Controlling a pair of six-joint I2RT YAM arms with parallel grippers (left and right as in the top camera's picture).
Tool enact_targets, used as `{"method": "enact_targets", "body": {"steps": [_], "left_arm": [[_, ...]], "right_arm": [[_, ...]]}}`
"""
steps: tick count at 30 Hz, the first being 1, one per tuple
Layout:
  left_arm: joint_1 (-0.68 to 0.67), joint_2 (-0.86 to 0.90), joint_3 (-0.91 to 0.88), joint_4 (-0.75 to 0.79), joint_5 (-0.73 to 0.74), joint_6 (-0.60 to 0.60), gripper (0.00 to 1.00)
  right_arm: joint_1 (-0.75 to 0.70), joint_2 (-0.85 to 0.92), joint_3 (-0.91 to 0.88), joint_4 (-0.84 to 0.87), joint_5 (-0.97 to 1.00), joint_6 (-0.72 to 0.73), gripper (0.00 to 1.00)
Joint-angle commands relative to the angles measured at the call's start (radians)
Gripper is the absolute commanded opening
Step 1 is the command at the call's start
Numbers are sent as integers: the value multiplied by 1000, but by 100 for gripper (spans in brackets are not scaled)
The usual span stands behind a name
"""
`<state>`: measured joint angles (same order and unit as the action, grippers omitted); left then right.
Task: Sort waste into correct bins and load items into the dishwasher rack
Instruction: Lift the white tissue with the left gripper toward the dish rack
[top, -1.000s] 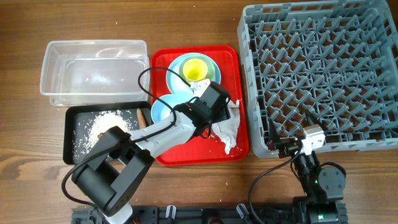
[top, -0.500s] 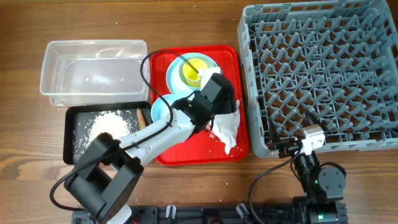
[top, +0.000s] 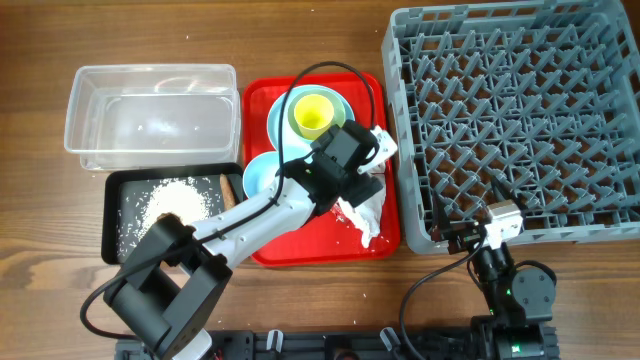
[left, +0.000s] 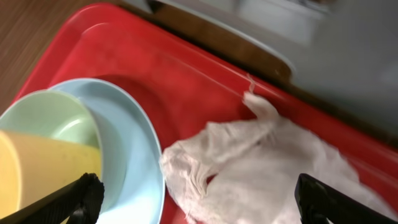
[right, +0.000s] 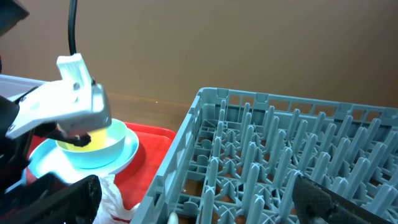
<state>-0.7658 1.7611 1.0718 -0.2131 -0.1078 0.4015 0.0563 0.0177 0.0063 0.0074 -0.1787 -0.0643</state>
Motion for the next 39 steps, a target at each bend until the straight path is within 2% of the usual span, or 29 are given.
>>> {"method": "enact_targets", "body": {"steps": [1,5,9,15,22,36,39], "left_arm": [[9,-13,15,-60,185,328,100],[32,-13,14,-70,249,378,100],[64,-5,14,-68,263,381,100],[121,20,14,-44,385,381,100],[129,49,14,43,403,381,100],[129,175,14,53,407,380,100],[129,178,14,63,407,376,96]], "right_arm": [[6,-1,-1,6,1,12,100],[6,-1,-1,6,1,12,100],[6,-1,-1,6,1,12,100],[6,-1,-1,6,1,12,100],[6,-1,-1,6,1,12,100],[6,-1,-1,6,1,12,100],[6,-1,-1,6,1,12,100]]}}
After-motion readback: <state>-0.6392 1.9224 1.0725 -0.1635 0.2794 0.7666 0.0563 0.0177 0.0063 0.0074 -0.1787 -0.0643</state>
